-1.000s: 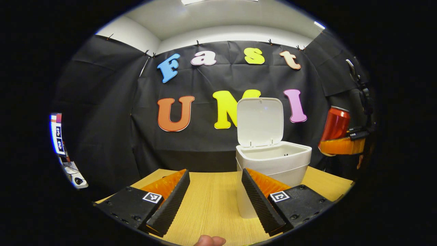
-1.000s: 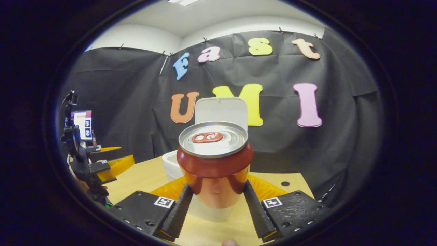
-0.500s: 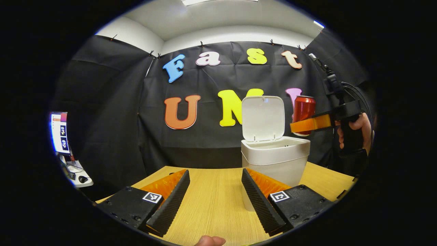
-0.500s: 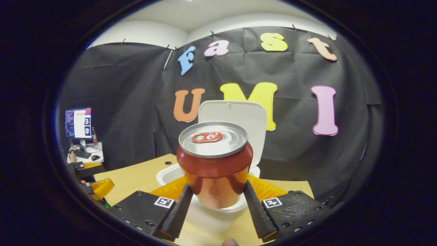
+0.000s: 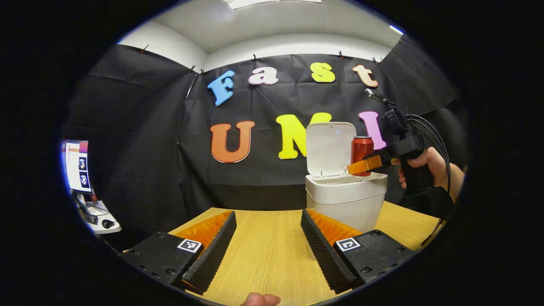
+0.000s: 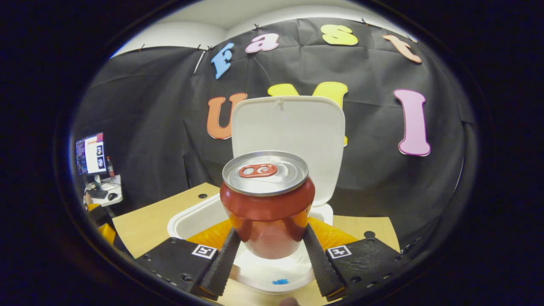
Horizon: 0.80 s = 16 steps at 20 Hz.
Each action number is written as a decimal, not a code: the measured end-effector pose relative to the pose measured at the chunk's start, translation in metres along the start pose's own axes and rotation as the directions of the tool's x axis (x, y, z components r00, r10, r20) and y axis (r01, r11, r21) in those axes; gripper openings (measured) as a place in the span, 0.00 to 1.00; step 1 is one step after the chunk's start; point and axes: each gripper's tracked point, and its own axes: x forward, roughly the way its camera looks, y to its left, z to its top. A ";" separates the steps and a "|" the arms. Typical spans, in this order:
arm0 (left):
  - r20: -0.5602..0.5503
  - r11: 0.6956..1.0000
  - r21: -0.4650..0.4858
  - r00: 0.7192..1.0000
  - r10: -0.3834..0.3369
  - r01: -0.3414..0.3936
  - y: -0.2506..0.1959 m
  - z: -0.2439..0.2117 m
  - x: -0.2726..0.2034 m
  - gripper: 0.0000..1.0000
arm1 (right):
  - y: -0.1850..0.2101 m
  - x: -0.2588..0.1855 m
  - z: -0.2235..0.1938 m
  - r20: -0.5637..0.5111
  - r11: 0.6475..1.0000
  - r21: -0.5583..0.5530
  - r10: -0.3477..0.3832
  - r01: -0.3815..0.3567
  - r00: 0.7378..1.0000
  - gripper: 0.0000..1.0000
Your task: Press the lid of the desktop garbage bin to open it, pick up the crumpled paper on the desktop and throw it into the bin, then pick up the pop can on the desktop and drop it into the bin, and finally close the garbage bin lid.
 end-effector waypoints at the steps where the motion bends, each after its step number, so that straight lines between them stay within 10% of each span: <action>1: 0.002 1.000 -0.001 1.000 0.001 -0.001 0.001 0.000 0.000 0.98 | -0.001 0.002 0.001 0.000 1.000 0.007 -0.004 0.004 1.000 0.80; 16: -0.010 0.999 -0.033 1.000 -0.009 0.008 -0.004 -0.007 0.005 0.98 | -0.019 -0.015 0.037 0.127 0.995 0.048 -0.096 0.090 0.987 0.87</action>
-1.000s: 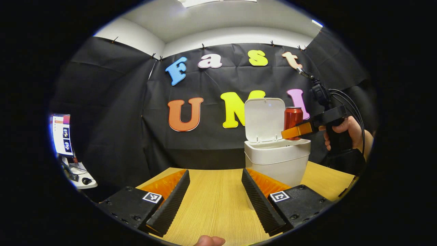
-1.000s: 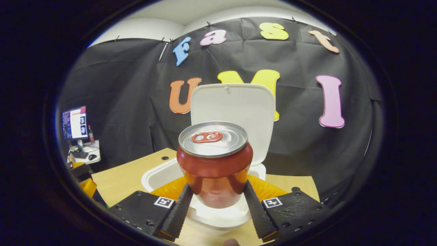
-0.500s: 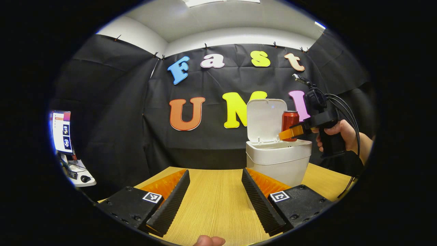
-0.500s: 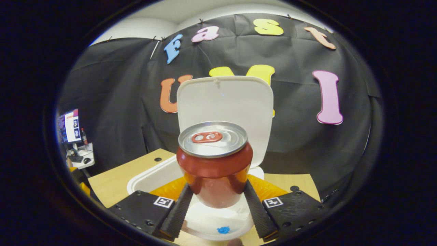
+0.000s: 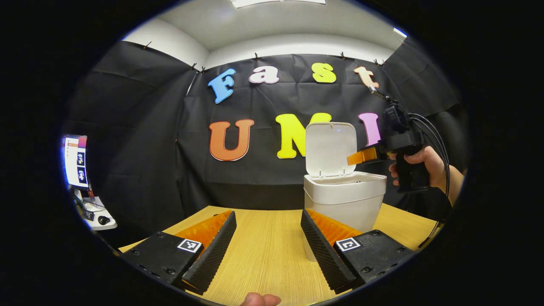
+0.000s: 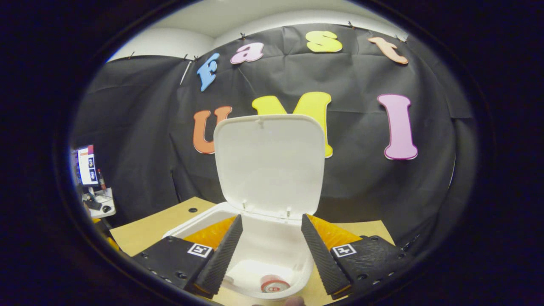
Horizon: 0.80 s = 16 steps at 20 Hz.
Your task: Press the lid of the desktop garbage bin to open it, pick up the crumpled paper on the desktop and throw it into the bin, then pick up the pop can on the desktop and drop it into the bin, and finally close the garbage bin lid.
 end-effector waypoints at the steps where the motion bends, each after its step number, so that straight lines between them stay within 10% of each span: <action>1: -0.004 1.000 -0.007 1.000 -0.005 0.005 -0.004 -0.001 0.001 0.99 | -0.001 -0.004 0.006 0.022 1.000 -0.004 -0.011 0.011 1.000 0.90; 16: -0.014 1.000 -0.019 1.000 -0.025 0.025 0.000 -0.015 0.001 0.99 | 0.027 -0.008 0.110 0.161 0.999 -0.033 -0.029 0.035 0.986 0.95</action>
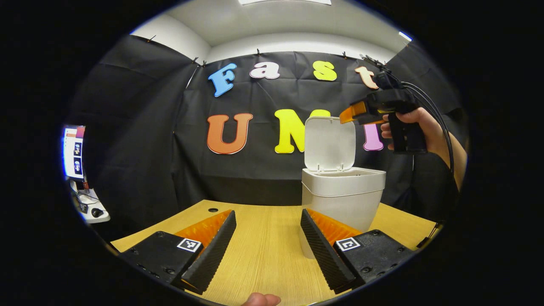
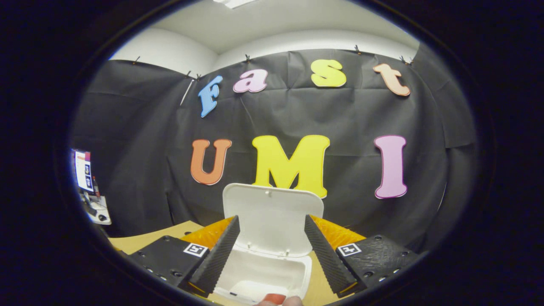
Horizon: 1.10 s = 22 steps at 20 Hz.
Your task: Press the lid of the desktop garbage bin to open it, pick up the crumpled paper on the desktop and throw it into the bin, then pick up the pop can on the desktop and drop it into the bin, and finally close the garbage bin lid.
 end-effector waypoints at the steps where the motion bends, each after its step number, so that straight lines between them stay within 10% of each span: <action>1: 0.001 1.000 0.001 1.000 -0.003 0.003 -0.001 0.000 0.000 0.99 | 0.000 0.005 0.006 0.007 1.000 0.003 -0.003 0.002 1.000 0.94; 22: 0.007 1.000 -0.008 1.000 -0.005 0.005 0.002 0.007 0.019 0.99 | -0.007 0.091 0.051 0.090 0.996 0.052 -0.072 0.068 0.993 0.93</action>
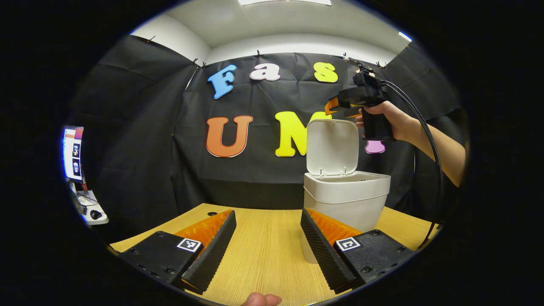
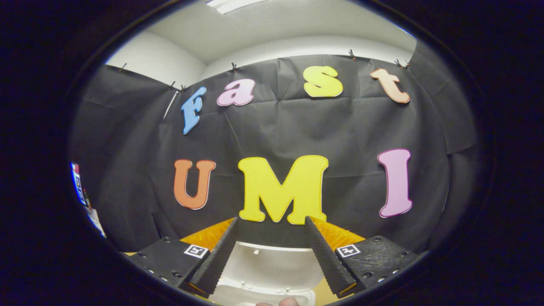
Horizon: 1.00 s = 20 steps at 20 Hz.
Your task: Press the lid of the desktop garbage bin to open it, pick up the crumpled paper on the desktop and throw it into the bin, then pick up the pop can on the desktop and drop it into the bin, and finally close the garbage bin lid.
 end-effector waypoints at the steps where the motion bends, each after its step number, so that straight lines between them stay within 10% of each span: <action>1: -0.006 1.000 0.000 1.000 0.000 0.000 0.000 0.000 0.001 0.99 | 0.000 0.003 0.000 0.000 1.000 0.005 0.000 0.000 1.000 0.93; 20: 0.003 1.000 0.007 1.000 0.027 -0.027 0.001 0.004 -0.004 0.99 | -0.002 0.006 -0.019 -0.071 1.000 0.024 0.007 -0.006 0.997 0.94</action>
